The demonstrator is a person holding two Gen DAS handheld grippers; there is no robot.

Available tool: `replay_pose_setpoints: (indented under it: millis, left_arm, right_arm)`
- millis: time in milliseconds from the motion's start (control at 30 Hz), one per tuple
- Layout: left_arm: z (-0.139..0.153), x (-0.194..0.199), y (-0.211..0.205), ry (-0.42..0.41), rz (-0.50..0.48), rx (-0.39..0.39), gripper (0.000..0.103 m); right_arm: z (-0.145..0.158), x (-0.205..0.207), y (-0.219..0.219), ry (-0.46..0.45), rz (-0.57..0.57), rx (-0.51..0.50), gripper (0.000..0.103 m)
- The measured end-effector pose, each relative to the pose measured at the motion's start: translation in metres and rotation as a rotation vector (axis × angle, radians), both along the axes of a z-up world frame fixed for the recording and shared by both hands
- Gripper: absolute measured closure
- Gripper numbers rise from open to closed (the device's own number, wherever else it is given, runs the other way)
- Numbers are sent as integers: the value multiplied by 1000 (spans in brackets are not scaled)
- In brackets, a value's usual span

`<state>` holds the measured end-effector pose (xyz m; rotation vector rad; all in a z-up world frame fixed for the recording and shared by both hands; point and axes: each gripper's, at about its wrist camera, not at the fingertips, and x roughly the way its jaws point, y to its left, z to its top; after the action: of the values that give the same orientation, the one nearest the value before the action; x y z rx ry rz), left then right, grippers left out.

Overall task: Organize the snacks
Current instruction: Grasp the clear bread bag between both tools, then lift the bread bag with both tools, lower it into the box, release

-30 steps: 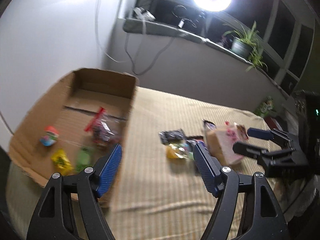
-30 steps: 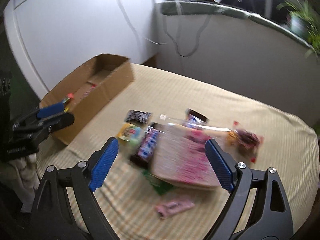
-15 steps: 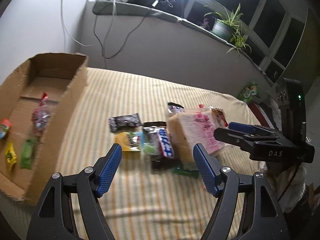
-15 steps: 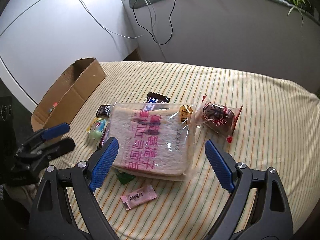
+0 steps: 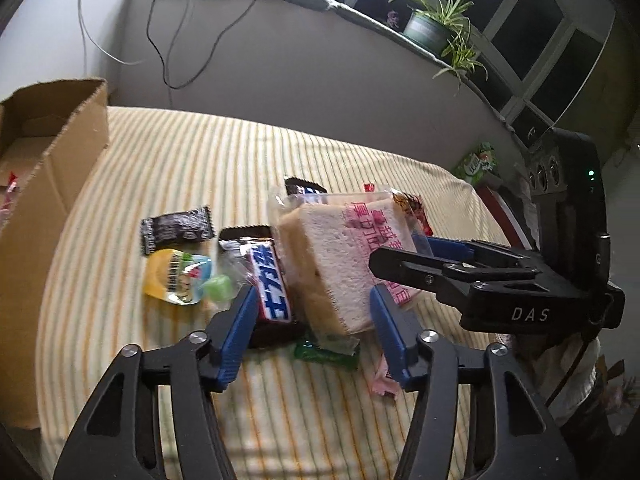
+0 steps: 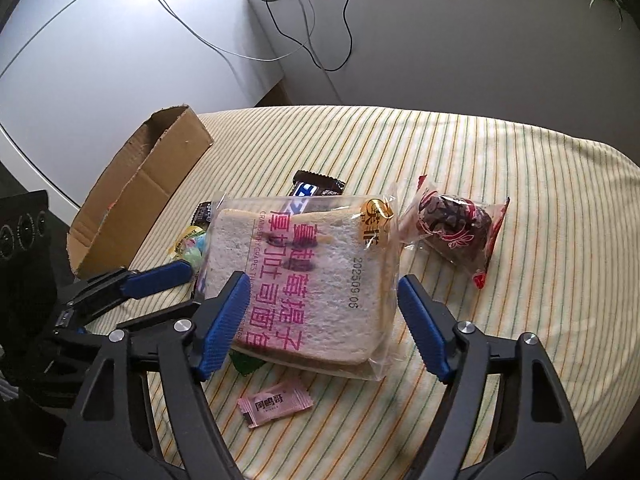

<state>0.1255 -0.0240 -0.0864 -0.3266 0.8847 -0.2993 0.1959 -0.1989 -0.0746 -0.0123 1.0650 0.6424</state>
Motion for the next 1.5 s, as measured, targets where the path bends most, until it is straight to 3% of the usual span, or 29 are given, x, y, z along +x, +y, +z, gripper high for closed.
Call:
replay_pose_setpoints:
  millis: [133, 200, 567, 1033, 1500]
  left_arm:
    - [-2, 4, -4, 2, -18, -4, 55]
    - [-2, 6, -8, 8, -36, -10, 63]
    - [3, 5, -15, -17, -50, 25, 63]
    - [21, -12, -6, -76, -22, 48, 63]
    - [49, -39, 55, -162, 109, 51, 63]
  right_arm:
    - [0, 0, -1, 2, 0, 0, 30]
    - [0, 1, -2, 4, 1, 1, 34]
    - [7, -4, -5, -9, -6, -5, 46]
    - [27, -15, 8, -54, 10, -5, 46]
    - [64, -27, 75, -129, 116, 18, 46]
